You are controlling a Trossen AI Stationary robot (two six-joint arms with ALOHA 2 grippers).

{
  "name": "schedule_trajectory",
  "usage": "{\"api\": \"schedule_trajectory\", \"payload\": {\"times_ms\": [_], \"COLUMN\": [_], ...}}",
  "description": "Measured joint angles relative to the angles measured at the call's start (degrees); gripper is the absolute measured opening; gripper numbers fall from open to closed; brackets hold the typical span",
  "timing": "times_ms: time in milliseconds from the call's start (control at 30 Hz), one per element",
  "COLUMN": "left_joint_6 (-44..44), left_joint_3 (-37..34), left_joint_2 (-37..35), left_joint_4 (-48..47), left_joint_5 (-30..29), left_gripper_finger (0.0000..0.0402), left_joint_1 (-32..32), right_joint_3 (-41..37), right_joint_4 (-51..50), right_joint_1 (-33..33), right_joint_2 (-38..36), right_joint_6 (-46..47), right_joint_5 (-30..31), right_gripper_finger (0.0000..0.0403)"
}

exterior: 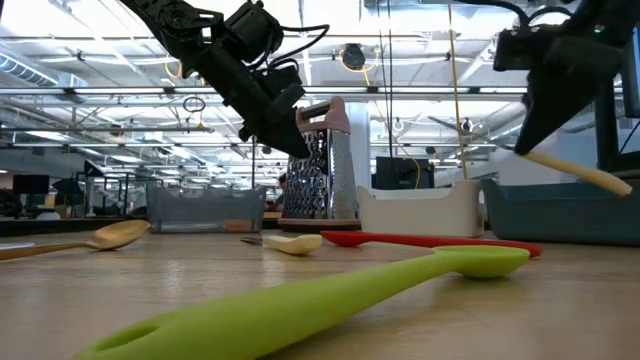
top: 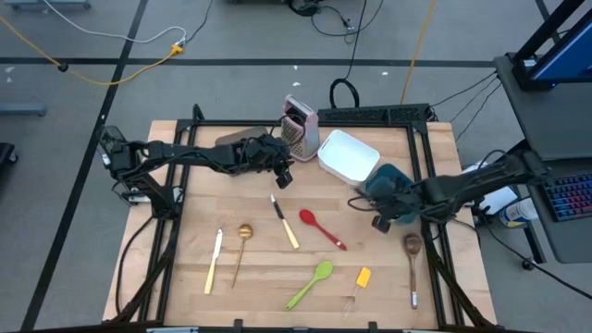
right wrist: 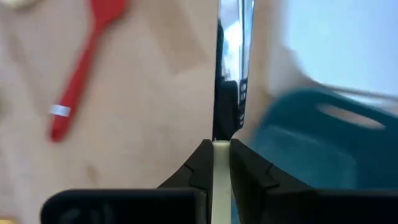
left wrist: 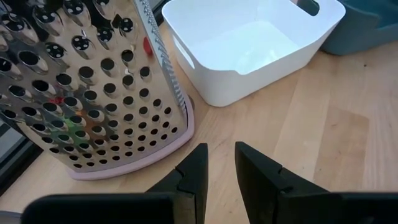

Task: Pick & Place Kitchen Items
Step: Put the right yellow table knife into the blue bin

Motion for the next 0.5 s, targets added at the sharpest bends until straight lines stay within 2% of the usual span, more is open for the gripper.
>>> {"api": "schedule_trajectory", "payload": {"times_ms": [100, 333, 500], "left_joint_6": [-0.02, -0.07, -0.07], "left_joint_3": [0.0, 0.0, 0.0], "left_joint_2": [0.0, 0.0, 0.0], "left_joint_4": [0.02, 0.04, 0.04], "left_joint_5": [0.0, 0.0, -0.02], "left_gripper_finger": [0.0086, 0.0086, 0.0086], "left_joint_1": [0.0, 0.0, 0.0], "right_joint_3": [0.0, 0.0, 0.0], "right_joint_4": [-6.19, -14.95, -23.88], "right_joint_1": [-0.79, -4.42, -7.37], "right_joint_2": [-2.14, -2.91, -1.21], "right_joint_6": [2.05, 5.31, 12.32], "right_joint_5": [2.36, 2.04, -3.61], "right_gripper_finger": [0.0025, 0.0026, 0.0026]}}
